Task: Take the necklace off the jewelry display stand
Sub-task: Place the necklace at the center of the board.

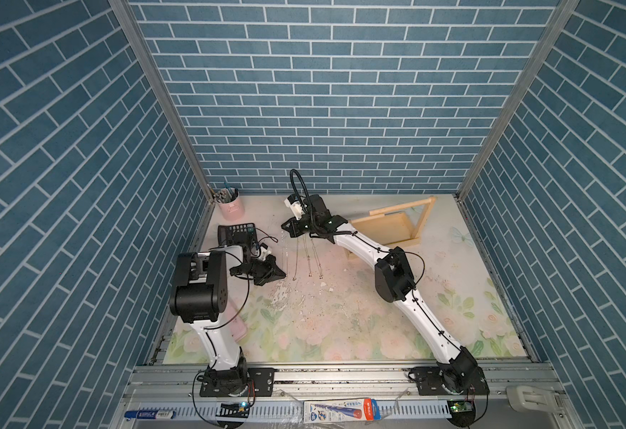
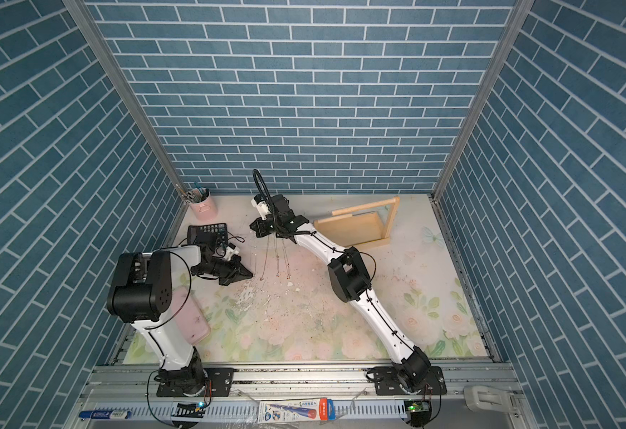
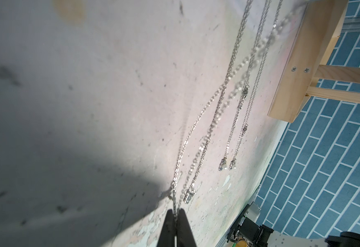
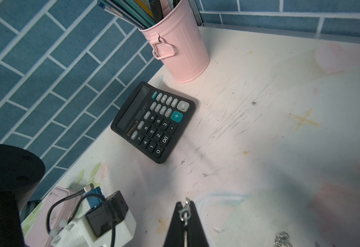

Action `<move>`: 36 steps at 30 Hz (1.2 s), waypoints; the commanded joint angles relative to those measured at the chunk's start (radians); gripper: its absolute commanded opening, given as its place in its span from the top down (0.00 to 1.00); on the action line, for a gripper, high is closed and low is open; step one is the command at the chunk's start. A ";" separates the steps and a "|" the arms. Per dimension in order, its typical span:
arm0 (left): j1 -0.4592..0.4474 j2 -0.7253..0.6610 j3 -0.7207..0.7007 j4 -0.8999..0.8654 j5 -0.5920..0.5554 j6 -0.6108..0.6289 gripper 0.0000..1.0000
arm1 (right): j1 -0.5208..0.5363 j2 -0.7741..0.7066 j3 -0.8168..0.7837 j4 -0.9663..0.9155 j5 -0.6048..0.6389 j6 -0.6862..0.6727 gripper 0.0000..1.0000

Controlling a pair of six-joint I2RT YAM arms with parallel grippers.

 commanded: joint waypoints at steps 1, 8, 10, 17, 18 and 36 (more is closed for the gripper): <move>0.004 0.030 0.005 -0.049 -0.013 0.030 1.00 | 0.003 0.018 -0.010 0.021 0.013 0.021 1.00; 0.004 0.030 0.016 -0.094 -0.026 0.070 1.00 | 0.003 0.007 -0.023 0.031 0.023 0.021 1.00; 0.004 0.033 0.021 -0.102 -0.030 0.077 1.00 | 0.002 0.007 -0.023 0.027 0.021 0.021 1.00; 0.005 0.044 0.038 -0.130 -0.030 0.107 1.00 | 0.000 -0.052 -0.141 0.077 0.019 0.027 1.00; 0.005 0.045 0.039 -0.129 -0.030 0.107 1.00 | 0.001 -0.055 -0.148 0.078 0.019 0.027 1.00; 0.004 0.059 0.072 -0.169 -0.157 0.114 1.00 | -0.004 -0.056 -0.143 0.077 0.028 0.030 1.00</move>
